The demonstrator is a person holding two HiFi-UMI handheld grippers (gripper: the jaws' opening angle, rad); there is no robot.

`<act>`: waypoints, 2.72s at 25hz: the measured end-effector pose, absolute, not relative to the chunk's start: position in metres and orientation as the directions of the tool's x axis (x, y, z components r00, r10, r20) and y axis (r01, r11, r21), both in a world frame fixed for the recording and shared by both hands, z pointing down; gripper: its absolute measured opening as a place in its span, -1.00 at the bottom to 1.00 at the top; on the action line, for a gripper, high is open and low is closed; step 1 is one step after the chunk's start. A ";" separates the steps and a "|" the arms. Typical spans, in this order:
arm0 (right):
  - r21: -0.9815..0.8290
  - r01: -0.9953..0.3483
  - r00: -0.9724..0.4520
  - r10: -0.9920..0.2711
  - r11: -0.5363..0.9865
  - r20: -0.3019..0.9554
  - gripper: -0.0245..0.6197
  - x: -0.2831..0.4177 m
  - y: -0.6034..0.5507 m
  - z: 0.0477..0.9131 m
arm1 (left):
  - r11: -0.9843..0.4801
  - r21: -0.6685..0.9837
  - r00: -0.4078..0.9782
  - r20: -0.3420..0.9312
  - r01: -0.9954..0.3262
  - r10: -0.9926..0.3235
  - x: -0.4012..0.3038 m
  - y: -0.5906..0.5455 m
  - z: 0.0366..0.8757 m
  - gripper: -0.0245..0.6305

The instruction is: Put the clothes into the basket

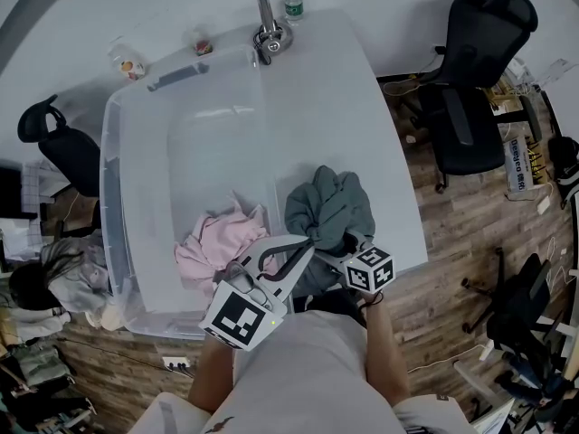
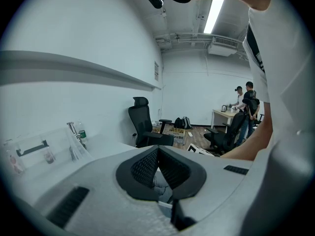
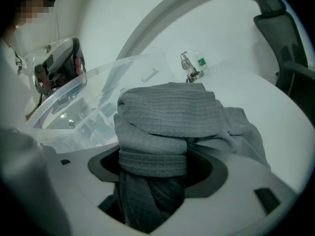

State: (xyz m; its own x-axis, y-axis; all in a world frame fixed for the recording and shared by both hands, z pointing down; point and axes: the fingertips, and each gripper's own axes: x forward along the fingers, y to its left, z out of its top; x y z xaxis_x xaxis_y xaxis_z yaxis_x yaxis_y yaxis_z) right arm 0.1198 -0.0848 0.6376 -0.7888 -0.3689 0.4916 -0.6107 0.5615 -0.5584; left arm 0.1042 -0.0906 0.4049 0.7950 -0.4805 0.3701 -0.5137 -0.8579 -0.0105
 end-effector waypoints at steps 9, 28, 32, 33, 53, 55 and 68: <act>-0.560 -0.595 -0.804 -0.444 0.577 0.396 0.13 0.127 -0.092 0.593 | -0.866 -0.026 0.803 0.361 -0.500 -0.475 0.105 -0.086 0.402 -0.91; -0.443 -0.563 -0.822 -0.529 0.698 0.212 0.13 0.134 -0.107 0.470 | -0.851 -0.055 0.808 0.288 -0.522 -0.514 0.098 -0.083 0.376 -0.91; -0.418 -0.547 -0.830 -0.536 0.726 0.155 0.13 0.133 -0.108 0.438 | -0.842 -0.069 0.805 0.259 -0.535 -0.533 0.091 -0.083 0.364 -0.91; -0.412 -0.542 -0.832 -0.537 0.732 0.139 0.13 0.134 -0.108 0.430 | -0.840 -0.076 0.805 0.253 -0.537 -0.537 0.090 -0.083 0.361 -0.91; -0.267 -0.336 -0.937 -0.350 0.903 -0.005 0.13 0.071 -0.100 0.319 | -0.707 -0.171 0.696 0.128 -0.687 -0.707 0.027 -0.069 0.297 -0.91; -0.258 -0.293 -0.952 -0.305 0.921 -0.006 0.13 0.055 -0.096 0.314 | -0.678 -0.171 0.669 0.115 -0.715 -0.734 0.016 -0.065 0.294 -0.91; -0.235 -0.050 -0.998 -0.040 0.971 0.049 0.13 -0.036 -0.070 0.312 | -0.465 -0.148 0.457 0.087 -0.873 -0.885 -0.069 -0.034 0.291 -0.91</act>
State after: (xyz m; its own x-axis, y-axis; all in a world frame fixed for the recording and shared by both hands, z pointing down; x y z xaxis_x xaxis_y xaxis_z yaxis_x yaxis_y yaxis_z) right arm -0.0357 -0.0704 0.3116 -0.9980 -0.0401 0.0486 -0.0505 0.9706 -0.2354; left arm -0.0689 -0.0340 0.2905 0.4572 -0.8851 0.0868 -0.8728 -0.4653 -0.1476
